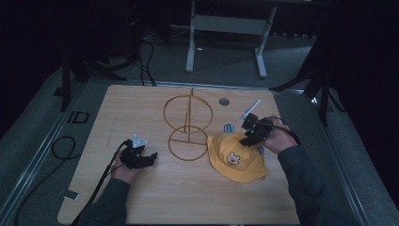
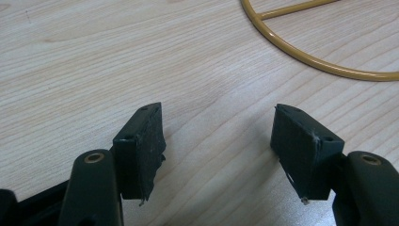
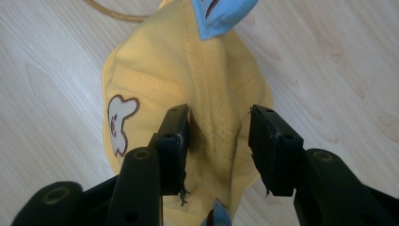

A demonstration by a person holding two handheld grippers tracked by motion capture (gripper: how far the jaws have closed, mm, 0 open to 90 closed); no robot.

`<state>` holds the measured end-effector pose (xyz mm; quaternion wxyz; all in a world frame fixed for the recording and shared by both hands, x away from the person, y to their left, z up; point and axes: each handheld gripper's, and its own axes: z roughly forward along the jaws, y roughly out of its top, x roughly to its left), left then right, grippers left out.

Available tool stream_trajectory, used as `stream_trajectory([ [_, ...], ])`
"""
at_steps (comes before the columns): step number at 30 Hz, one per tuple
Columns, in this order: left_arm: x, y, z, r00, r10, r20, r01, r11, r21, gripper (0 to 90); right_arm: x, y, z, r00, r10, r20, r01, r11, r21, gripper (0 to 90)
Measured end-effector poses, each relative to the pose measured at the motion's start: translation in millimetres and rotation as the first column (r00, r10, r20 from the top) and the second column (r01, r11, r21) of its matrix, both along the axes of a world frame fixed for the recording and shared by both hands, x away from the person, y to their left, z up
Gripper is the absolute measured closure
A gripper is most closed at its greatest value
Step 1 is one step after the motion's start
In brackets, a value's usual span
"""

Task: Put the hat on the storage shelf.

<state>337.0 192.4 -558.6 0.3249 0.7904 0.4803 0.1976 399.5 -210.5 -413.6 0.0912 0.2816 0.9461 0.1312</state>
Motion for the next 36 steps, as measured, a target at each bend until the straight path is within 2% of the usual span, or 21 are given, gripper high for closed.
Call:
stream_trajectory([
  [9, 0.0, 0.1, 0.1, 1.0000, -0.001, -0.001, 0.001, 1.0000, 0.000, 35.4, 6.5, 5.1, -5.5, 0.9982, 0.005, -0.059, -0.007, 1.000, -0.028, 58.4],
  [15, 0.0, 0.1, 0.1, 1.0000, -0.001, -0.001, 0.001, 1.0000, 0.001, 35.4, 10.2, 9.2, -9.1, 0.9957, 0.009, -0.092, -0.014, 0.998, -0.055, 64.7],
  [18, 0.0, 0.1, 0.1, 1.0000, -0.001, -0.001, 0.001, 1.0000, 0.001, 35.4, 10.9, 11.5, -10.7, 0.9944, 0.015, -0.104, -0.023, 0.997, -0.070, 71.4],
  [21, 0.0, 0.0, 0.1, 1.0000, -0.001, -0.002, 0.001, 1.0000, 0.000, 35.4, 10.7, 12.8, -11.6, 0.9949, 0.025, -0.098, -0.033, 0.996, -0.083, 75.4],
  [26, 0.0, 0.1, 0.1, 1.0000, -0.001, -0.001, 0.001, 1.0000, 0.001, 35.5, 8.2, 13.8, -9.7, 0.9974, 0.037, -0.061, -0.044, 0.993, -0.112, 80.7],
  [36, 0.0, 0.0, 0.2, 1.0000, 0.000, -0.002, 0.000, 1.0000, 0.001, 35.4, 4.1, 9.7, -2.5, 0.9979, 0.051, -0.039, -0.056, 0.991, -0.118, 81.7],
])
